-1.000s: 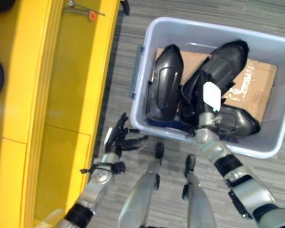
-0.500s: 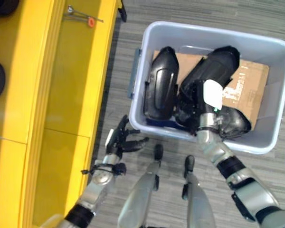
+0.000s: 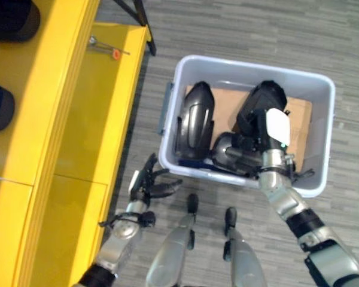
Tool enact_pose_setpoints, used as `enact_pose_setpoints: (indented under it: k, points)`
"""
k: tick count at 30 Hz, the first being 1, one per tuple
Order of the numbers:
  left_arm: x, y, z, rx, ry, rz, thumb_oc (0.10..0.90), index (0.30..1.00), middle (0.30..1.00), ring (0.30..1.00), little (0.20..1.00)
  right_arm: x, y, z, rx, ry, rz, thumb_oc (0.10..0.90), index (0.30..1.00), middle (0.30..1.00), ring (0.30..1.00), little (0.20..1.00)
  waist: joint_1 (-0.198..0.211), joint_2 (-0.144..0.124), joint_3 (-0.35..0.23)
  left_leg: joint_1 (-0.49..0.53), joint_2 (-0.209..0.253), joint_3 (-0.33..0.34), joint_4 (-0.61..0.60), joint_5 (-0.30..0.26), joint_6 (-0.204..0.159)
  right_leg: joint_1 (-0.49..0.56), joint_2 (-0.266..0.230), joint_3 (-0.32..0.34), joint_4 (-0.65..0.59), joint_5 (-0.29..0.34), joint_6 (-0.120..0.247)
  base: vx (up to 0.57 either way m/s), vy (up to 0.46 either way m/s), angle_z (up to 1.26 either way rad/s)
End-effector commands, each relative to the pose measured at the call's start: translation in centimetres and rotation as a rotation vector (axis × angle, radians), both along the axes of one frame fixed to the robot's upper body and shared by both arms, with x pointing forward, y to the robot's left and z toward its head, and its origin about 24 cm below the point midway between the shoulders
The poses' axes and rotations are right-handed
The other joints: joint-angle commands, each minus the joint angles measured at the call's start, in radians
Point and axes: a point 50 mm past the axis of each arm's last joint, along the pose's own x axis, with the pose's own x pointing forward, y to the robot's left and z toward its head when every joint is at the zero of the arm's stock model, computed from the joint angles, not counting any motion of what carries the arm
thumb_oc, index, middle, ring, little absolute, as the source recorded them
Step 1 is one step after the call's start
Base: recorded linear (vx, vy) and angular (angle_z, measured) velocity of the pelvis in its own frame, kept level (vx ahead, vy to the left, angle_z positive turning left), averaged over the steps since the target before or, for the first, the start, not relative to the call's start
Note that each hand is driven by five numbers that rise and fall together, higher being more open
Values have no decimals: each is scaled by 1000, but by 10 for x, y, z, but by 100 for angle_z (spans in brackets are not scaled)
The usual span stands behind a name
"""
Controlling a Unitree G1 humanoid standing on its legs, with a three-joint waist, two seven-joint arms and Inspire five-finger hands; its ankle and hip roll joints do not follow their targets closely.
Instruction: Move parts from the plastic box to the shelf.
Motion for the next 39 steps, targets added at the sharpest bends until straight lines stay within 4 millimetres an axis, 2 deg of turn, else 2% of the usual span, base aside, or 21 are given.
enact_pose_setpoints:
  k: [1, 4, 5, 8, 12, 22, 27, 32, 39]
  points:
    - [2, -8, 10, -112, -62, -31, 900, 1000, 1000, 1000, 1000, -3, -15, 41, -62, -180, -17, 400, 300, 300, 300, 300, 4, -25, -157, 43, 55, 3, 6, -72, -24, -18, -50, -17, 98, -57, 16, 38, -128, -7]
    - [-1, -6, 4, -130, -36, -25, 900, 1000, 1000, 1000, 1000, -6, -16, 48, -103, -197, -7, 400, 300, 300, 300, 300, 2, -33, -178, 76, 62, 3, -15, -66, -29, 13, -45, -22, 82, -59, 16, 31, -87, -6]
    - [-3, -3, 2, -132, -22, -22, 900, 1000, 1000, 1000, 1000, -8, -18, 58, -142, -225, 4, 400, 300, 300, 300, 300, -1, -41, -202, 99, 69, 5, -30, -59, -36, 35, -39, -25, 70, -57, 16, 38, -93, -4]
    - [-9, 0, -3, -138, -3, -22, 900, 1000, 1000, 1000, 1000, -12, -15, 71, -203, -266, 50, 400, 300, 300, 300, 300, -4, -53, -245, 143, 79, 13, -65, -48, -45, 71, -28, -29, 47, -56, 17, 63, -108, -2]
    - [-18, 10, -12, -124, 39, 2, 900, 1000, 1000, 1000, 1000, -23, -12, 85, -405, -270, 132, 400, 300, 300, 300, 300, -8, -68, -320, 210, 105, 23, -100, -36, -62, 128, -11, -32, 35, -66, 16, 63, -109, -7]
    - [-29, 18, -24, -113, 88, 28, 900, 1000, 1000, 1000, 1000, -42, 10, 91, -679, -283, 278, 400, 300, 300, 300, 300, -16, -70, -392, 262, 143, 21, -121, -3, -94, 185, 23, -47, 38, -89, 0, -10, -82, -1]
    - [-31, 18, -25, -126, 91, 36, 900, 1000, 1000, 1000, 1000, -48, 16, 93, -715, -295, 320, 400, 300, 300, 300, 300, -16, -68, -404, 268, 158, 12, -121, 12, -108, 197, 40, -54, 42, -103, -13, -50, -107, 8]
    - [-32, 17, -26, -140, 94, 53, 900, 1000, 1000, 1000, 1000, -50, 24, 93, -694, -296, 373, 400, 300, 300, 300, 300, -11, -68, -400, 262, 192, -8, -105, 42, -127, 207, 79, -62, 63, -134, -42, -72, -137, 9]
    - [-33, 16, -24, -156, 80, 76, 900, 1000, 1000, 1000, 1000, -56, 41, 112, -659, -401, 443, 400, 300, 300, 300, 300, 4, -69, -365, 205, 225, -41, -54, 84, -150, 214, 113, -94, 56, -139, -69, -88, -137, 15]
